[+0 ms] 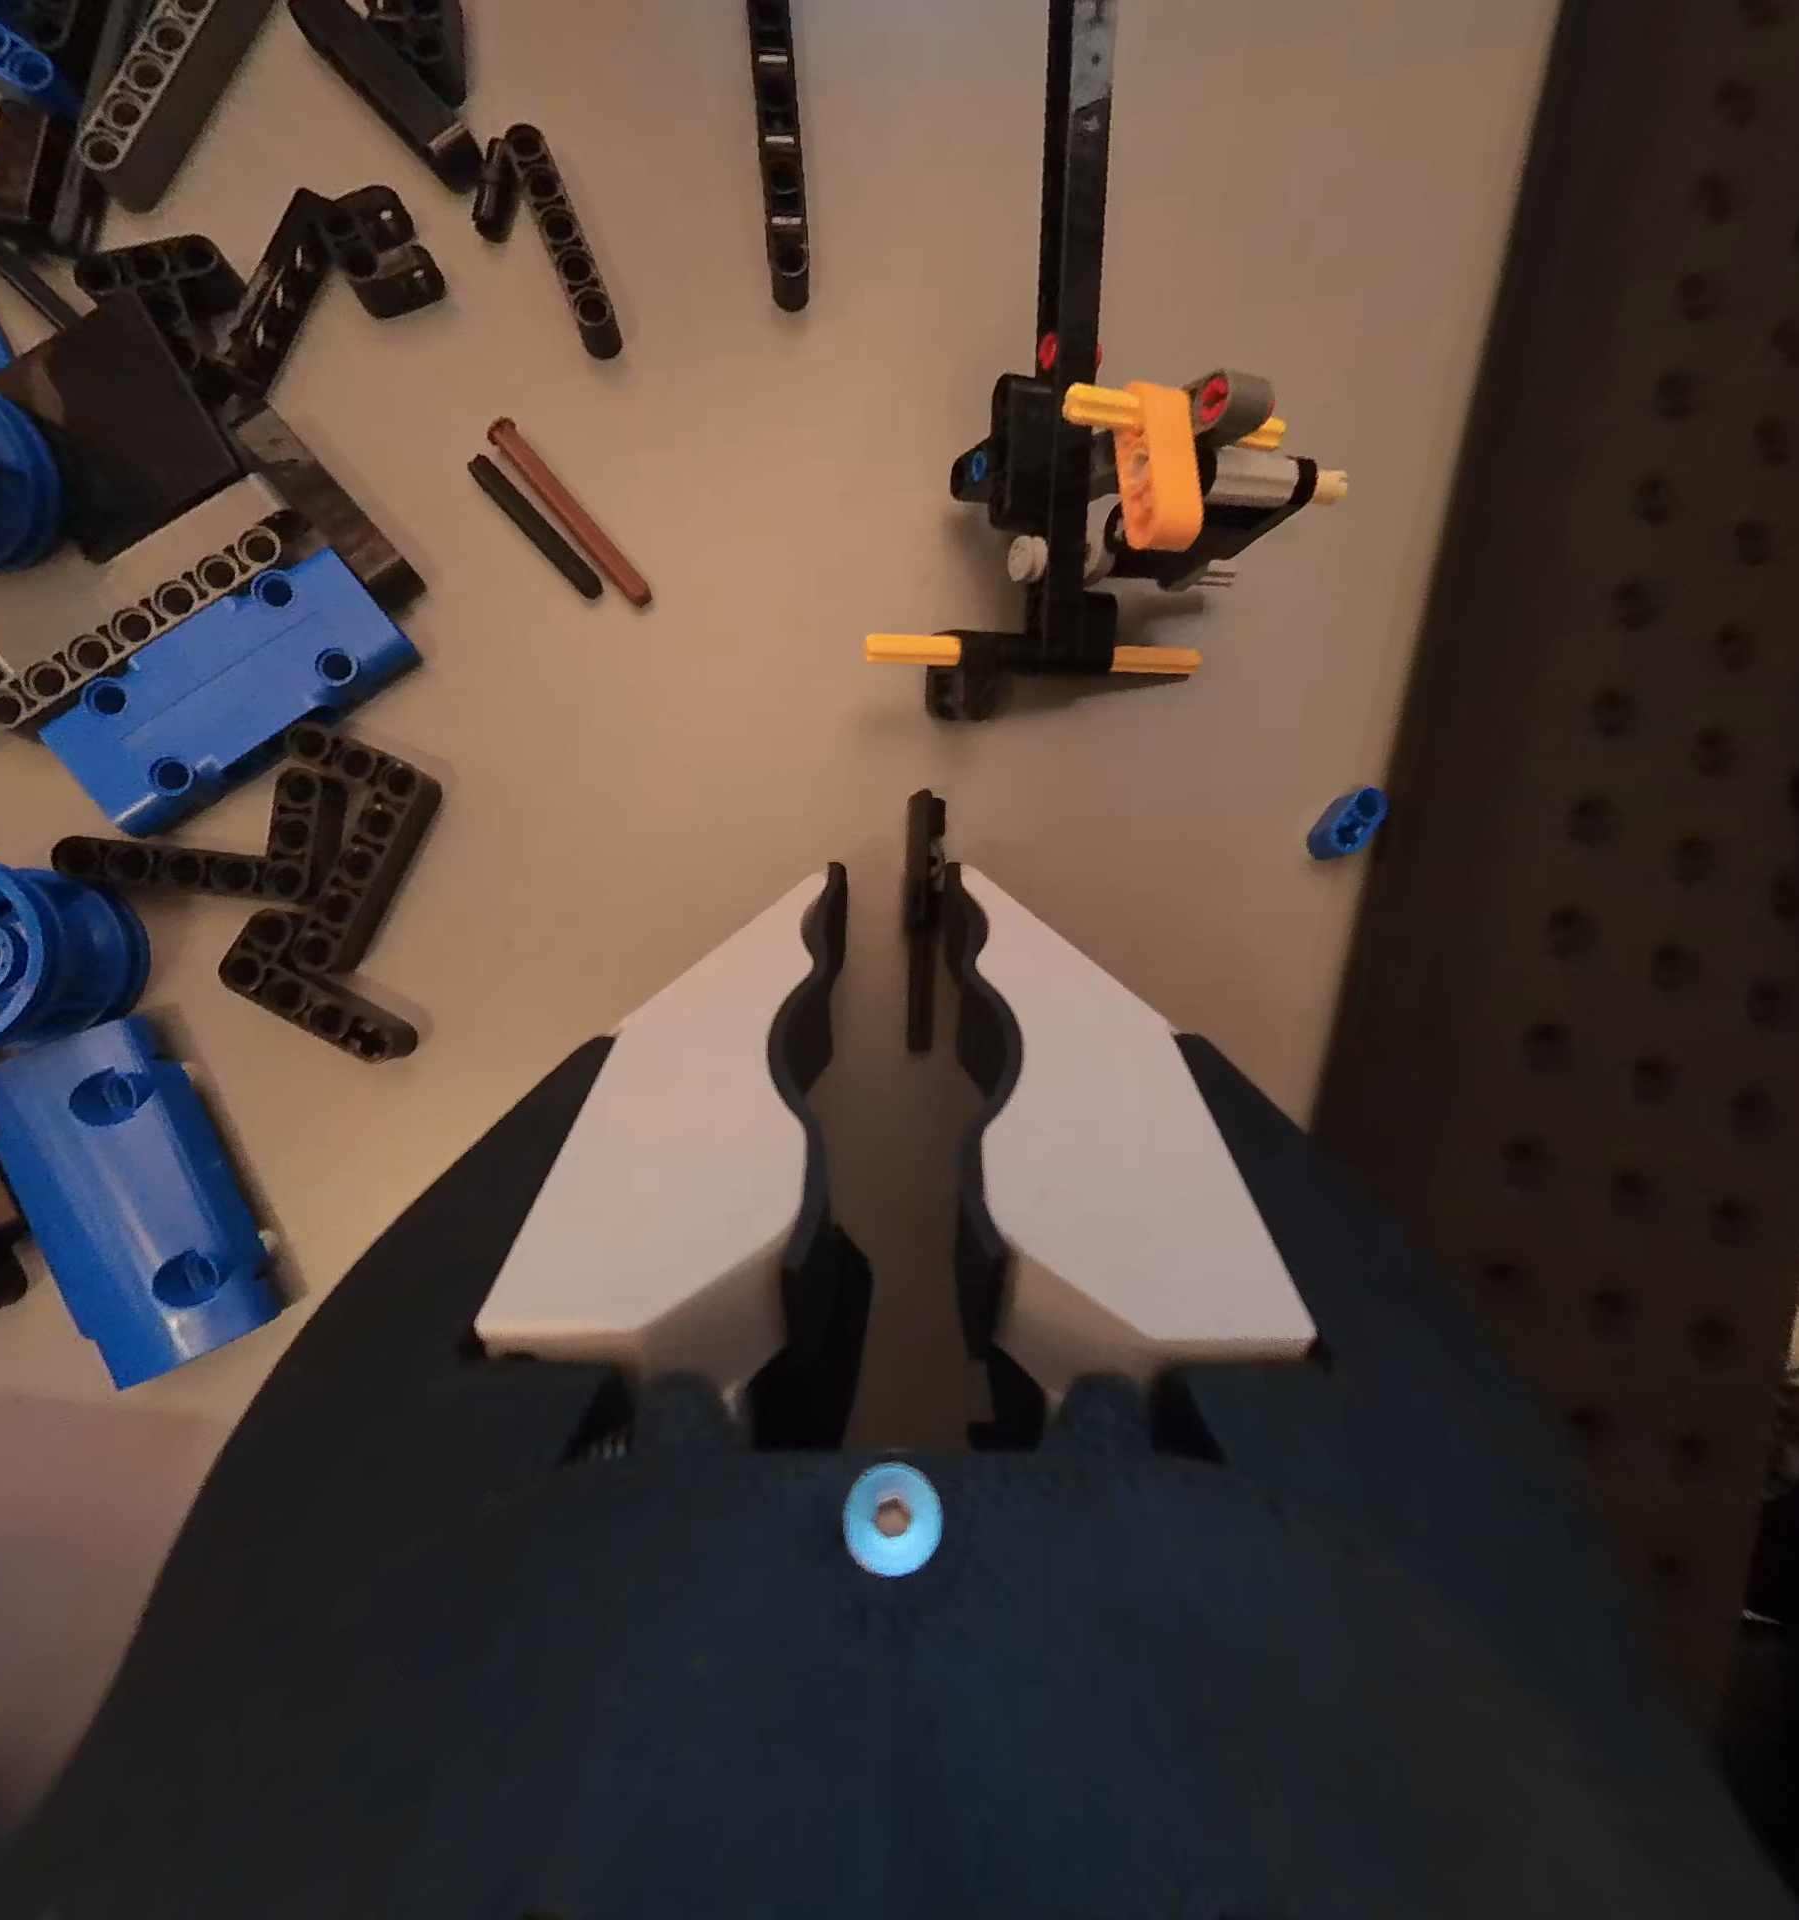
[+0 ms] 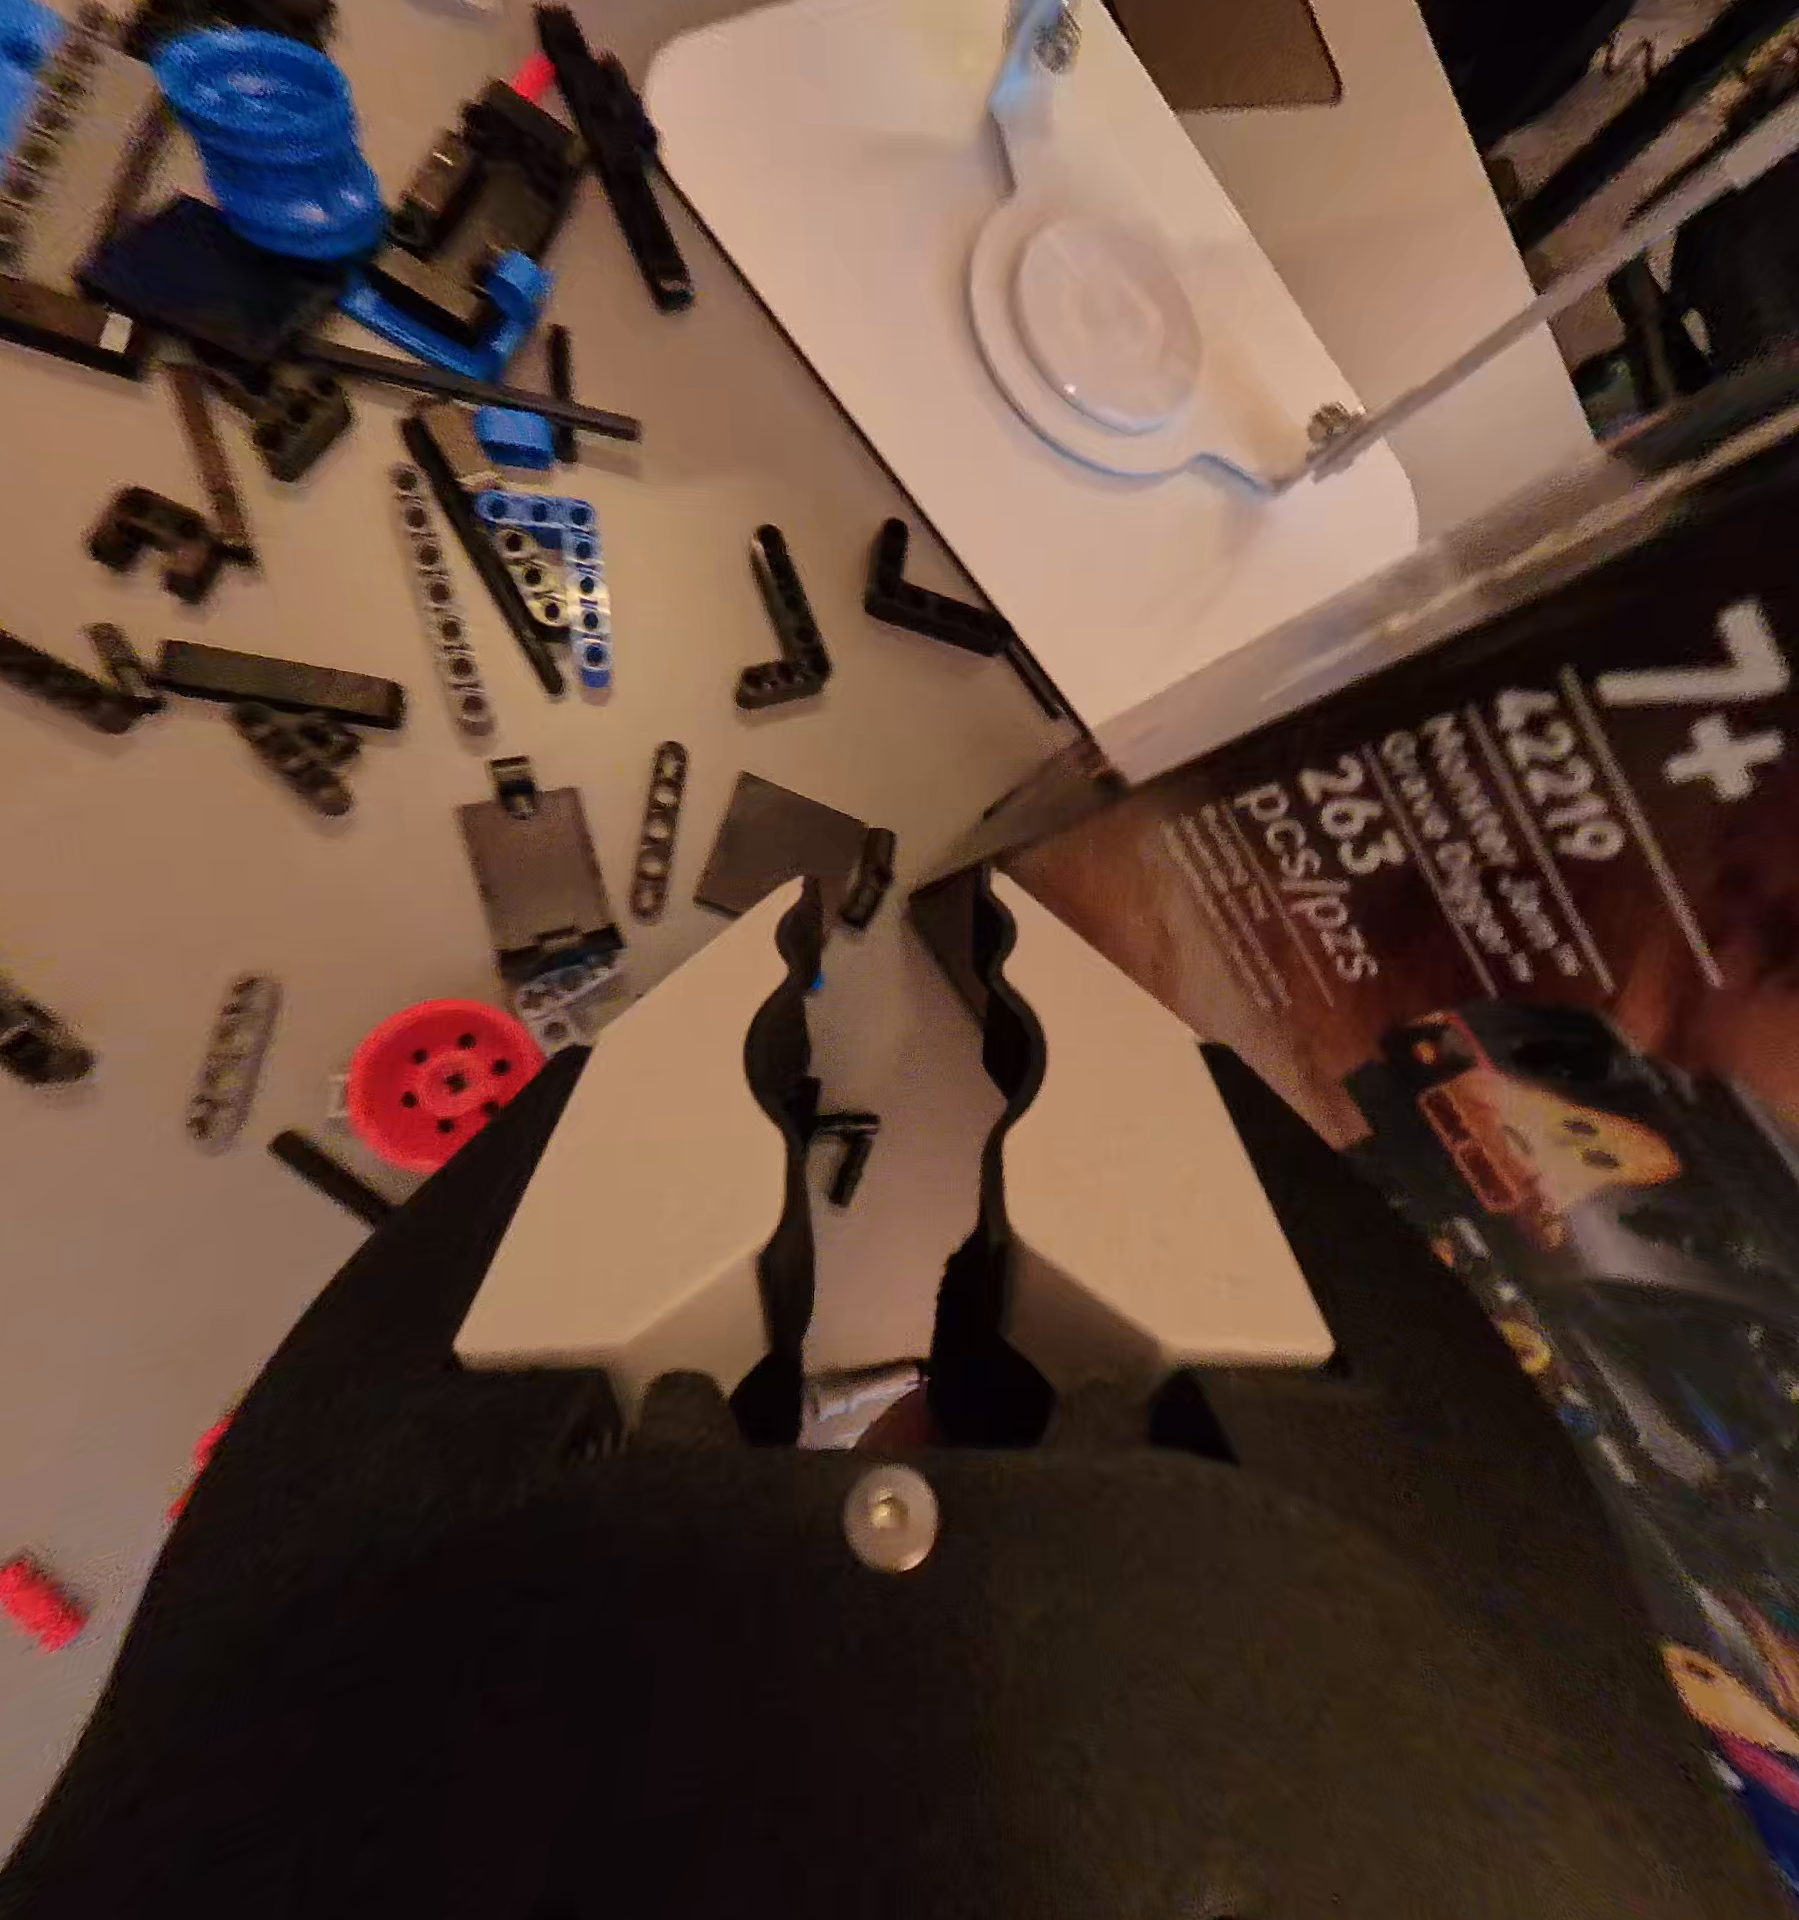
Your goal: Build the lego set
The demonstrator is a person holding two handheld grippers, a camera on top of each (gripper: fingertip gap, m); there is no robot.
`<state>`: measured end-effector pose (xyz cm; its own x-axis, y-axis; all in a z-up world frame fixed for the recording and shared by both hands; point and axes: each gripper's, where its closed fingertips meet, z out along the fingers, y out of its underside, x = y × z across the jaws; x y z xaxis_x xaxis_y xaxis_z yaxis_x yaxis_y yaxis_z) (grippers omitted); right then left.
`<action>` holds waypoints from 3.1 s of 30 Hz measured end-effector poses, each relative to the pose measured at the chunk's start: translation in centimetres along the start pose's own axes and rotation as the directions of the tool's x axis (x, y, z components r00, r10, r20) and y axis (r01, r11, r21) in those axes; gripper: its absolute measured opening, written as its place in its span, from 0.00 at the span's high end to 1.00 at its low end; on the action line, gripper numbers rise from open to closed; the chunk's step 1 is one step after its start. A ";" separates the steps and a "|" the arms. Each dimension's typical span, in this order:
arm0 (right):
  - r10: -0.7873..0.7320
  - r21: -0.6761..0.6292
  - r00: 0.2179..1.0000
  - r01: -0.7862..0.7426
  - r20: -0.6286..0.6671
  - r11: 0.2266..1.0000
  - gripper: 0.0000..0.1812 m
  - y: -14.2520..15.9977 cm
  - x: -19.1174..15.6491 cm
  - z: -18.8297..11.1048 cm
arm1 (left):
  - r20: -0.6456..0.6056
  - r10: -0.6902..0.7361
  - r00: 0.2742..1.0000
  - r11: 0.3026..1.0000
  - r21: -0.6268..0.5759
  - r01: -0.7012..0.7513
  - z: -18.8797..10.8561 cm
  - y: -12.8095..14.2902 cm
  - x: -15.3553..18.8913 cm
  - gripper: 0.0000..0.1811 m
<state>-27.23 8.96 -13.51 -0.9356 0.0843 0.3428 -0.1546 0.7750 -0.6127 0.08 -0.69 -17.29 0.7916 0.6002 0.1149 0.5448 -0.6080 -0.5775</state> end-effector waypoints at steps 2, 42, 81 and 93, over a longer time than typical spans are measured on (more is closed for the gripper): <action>0.018 -0.027 0.999 -0.019 -0.050 0.999 0.85 0.6 1.0 0.3 | -0.002 0.001 1.000 1.000 0.004 -0.001 0.0 0.0 0.0 0.91; -0.297 0.179 0.808 0.238 0.510 0.955 0.88 -11.1 -14.6 4.3 | -0.002 0.002 1.000 1.000 -0.001 -0.002 -0.5 0.6 0.2 0.86; -0.467 0.296 0.649 0.362 0.601 0.884 0.99 -8.0 -22.5 1.4 | 0.228 -0.022 0.973 0.999 0.042 0.013 0.1 -0.4 -2.4 0.97; -0.483 0.315 0.665 0.365 0.570 0.876 1.00 -8.1 -22.8 1.2 | 0.252 -0.042 0.967 0.997 0.068 0.026 0.4 -0.9 -3.3 0.97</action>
<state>-5.09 0.00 -17.25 -0.7286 -0.6747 0.1182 -0.5774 0.5121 -0.6360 -3.09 -1.90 -17.43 0.6725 0.7369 -0.0683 0.5447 -0.5554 -0.6284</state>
